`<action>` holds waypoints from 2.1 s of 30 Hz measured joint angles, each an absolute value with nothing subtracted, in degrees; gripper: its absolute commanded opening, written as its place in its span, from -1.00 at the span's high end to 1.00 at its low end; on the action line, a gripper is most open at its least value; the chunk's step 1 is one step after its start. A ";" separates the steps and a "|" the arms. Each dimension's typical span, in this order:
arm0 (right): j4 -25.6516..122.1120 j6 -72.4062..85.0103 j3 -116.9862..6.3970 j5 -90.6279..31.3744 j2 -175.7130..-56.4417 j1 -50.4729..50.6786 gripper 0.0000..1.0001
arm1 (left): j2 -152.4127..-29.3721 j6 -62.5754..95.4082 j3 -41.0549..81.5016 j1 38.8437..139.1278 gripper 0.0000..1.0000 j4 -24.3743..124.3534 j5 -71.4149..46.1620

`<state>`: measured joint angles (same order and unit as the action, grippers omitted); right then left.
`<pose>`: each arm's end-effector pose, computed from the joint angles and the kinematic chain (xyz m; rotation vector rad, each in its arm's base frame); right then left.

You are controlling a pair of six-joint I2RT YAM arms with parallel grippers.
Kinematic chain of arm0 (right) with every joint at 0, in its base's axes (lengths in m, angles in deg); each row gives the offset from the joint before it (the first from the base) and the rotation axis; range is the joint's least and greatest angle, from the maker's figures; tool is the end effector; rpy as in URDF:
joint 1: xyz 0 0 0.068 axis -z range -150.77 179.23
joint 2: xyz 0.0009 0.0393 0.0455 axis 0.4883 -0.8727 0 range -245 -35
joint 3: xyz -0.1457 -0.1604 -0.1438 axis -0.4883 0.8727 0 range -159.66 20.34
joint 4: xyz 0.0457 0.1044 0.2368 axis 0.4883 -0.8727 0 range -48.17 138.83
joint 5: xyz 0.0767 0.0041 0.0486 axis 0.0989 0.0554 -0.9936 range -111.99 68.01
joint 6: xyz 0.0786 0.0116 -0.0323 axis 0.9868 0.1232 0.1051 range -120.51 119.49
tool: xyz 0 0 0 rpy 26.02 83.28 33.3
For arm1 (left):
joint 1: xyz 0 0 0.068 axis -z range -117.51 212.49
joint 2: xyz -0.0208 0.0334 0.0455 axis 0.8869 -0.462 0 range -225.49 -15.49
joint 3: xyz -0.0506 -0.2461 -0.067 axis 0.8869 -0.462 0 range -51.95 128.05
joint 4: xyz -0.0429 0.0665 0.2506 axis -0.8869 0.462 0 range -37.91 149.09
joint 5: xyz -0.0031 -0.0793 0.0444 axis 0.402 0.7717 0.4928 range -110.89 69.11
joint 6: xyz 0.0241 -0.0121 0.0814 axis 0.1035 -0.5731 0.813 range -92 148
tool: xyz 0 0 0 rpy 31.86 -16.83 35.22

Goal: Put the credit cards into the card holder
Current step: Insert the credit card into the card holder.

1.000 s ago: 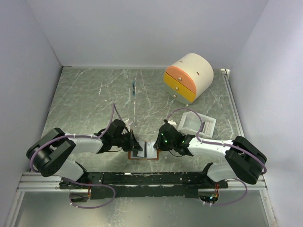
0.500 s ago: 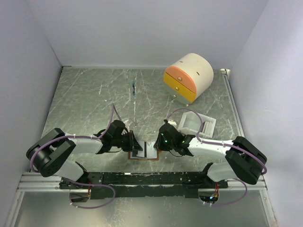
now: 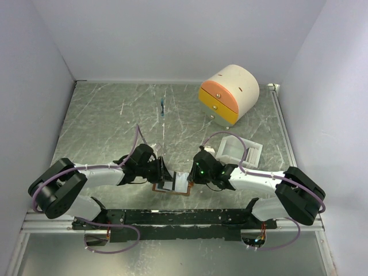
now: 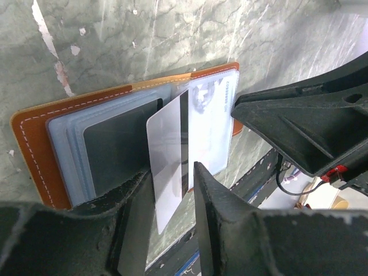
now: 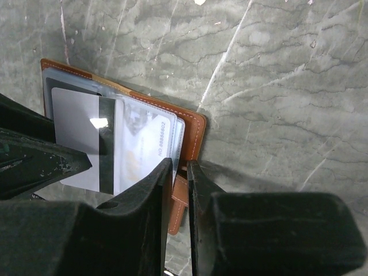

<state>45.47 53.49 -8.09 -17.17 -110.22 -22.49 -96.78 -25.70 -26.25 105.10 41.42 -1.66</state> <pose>0.1686 0.2034 0.1027 0.0906 2.5734 0.6788 0.1846 -0.2037 0.0893 -0.0699 2.6407 -1.1124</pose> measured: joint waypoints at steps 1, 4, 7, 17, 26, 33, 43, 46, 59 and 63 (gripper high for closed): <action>45.47 53.48 -8.09 -17.17 -110.22 -22.54 0.66 | -96.78 -25.61 -26.06 105.10 0.03 41.77 -1.69; 45.47 53.48 -8.09 -17.17 -110.22 -22.54 0.66 | -96.72 -25.21 -25.38 105.21 -0.06 42.62 -1.73; 45.47 53.48 -8.11 -17.17 -110.22 -22.56 0.66 | -96.59 -24.65 -24.68 105.40 -0.11 43.73 -1.95; 45.58 53.51 -8.09 -17.21 -109.98 -22.87 0.67 | -95.19 -22.35 -21.51 106.04 -0.14 51.16 -6.78; 47.07 54.12 -7.82 -17.49 -109.65 -23.04 0.64 | -94.55 -21.06 -20.37 106.10 -0.15 54.44 -9.38; 49.36 55.36 -7.01 -17.71 -107.44 -23.67 0.45 | -94.55 -20.80 -20.35 106.10 -0.14 54.49 -9.53; 49.10 54.93 -10.47 -17.08 -112.03 -24.20 0.43 | -94.55 -20.34 -20.07 106.15 -0.16 55.01 -9.77; 48.49 54.47 -11.87 -16.75 -114.11 -24.27 0.45 | -94.55 -20.23 -20.07 106.17 -0.16 55.01 -9.80; 46.93 53.86 -13.24 -14.81 -117.76 -24.86 0.49 | -93.92 -18.83 -17.51 106.21 -0.19 60.56 -13.51; 47.07 53.86 -13.18 -14.70 -117.76 -24.92 0.50 | -93.68 -18.83 -17.25 106.21 -0.19 61.57 -14.67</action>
